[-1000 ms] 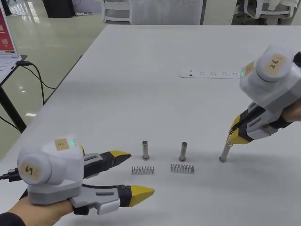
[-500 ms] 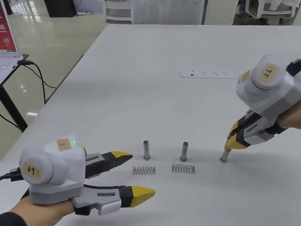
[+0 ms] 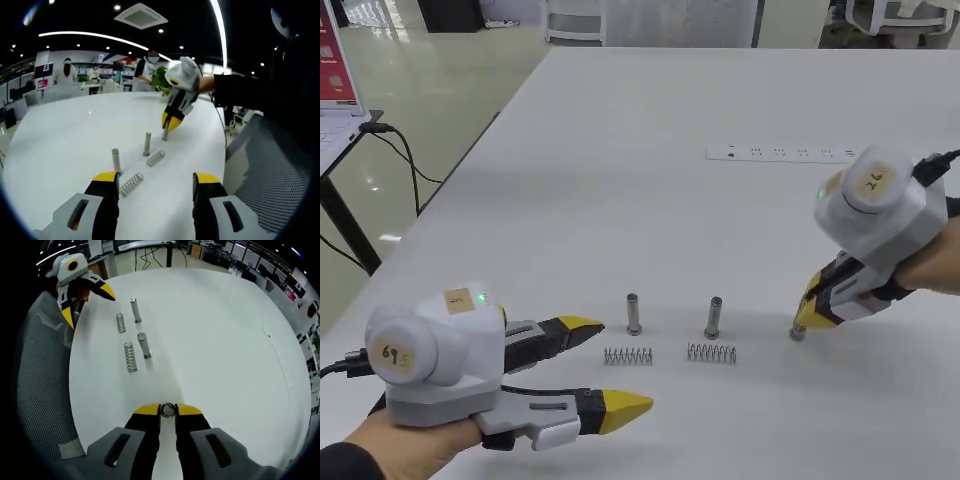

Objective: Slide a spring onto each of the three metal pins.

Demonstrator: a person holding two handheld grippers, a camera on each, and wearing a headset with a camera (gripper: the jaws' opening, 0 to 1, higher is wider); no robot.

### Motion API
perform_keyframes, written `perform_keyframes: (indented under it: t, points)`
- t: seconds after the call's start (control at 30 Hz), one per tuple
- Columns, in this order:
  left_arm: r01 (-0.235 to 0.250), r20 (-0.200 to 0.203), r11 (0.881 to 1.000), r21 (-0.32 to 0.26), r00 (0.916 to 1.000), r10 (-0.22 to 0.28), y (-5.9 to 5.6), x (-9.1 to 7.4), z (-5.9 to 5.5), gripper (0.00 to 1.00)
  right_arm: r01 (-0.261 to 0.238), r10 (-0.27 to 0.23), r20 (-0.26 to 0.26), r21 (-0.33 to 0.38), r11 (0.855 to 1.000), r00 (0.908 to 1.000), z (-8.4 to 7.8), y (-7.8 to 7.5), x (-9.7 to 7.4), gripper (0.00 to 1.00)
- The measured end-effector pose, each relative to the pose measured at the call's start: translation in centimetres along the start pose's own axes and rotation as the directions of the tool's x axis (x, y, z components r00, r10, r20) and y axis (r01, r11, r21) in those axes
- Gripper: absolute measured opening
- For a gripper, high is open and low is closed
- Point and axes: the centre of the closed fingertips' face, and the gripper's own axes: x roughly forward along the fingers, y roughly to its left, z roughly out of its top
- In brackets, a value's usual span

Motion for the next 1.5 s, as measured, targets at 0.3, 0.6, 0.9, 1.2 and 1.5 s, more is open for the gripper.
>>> perform_keyframes:
  t: [0.3,0.6,0.9,1.2,1.5]
  points:
    - [0.0,-0.002,1.0,0.001,1.0,0.0,-0.1,0.0,0.0,0.54,-0.011,0.011,-0.014,0.005,1.0,0.9998,-0.5,0.3,0.8,0.08]
    - [0.0,-0.001,1.0,0.001,1.0,0.0,-0.1,0.0,0.0,0.54,-0.011,0.011,-0.003,0.011,1.0,0.9999,-0.5,0.2,0.7,0.12]
    - [0.002,-0.004,1.0,0.003,1.0,-0.002,-0.1,0.0,-0.1,0.54,0.015,-0.015,0.02,-0.017,1.0,0.9997,0.3,0.3,-0.3,0.26]
    - [0.002,-0.007,1.0,0.006,1.0,-0.002,-0.1,0.0,-0.1,0.53,0.017,-0.015,0.045,-0.055,0.998,0.9989,2.2,1.1,-0.8,0.28]
    - [0.001,-0.011,1.0,0.007,0.9999,-0.001,0.0,-0.1,-0.2,0.53,-0.001,0.007,0.064,-0.086,0.996,0.9979,3.7,2.1,-0.6,0.29]
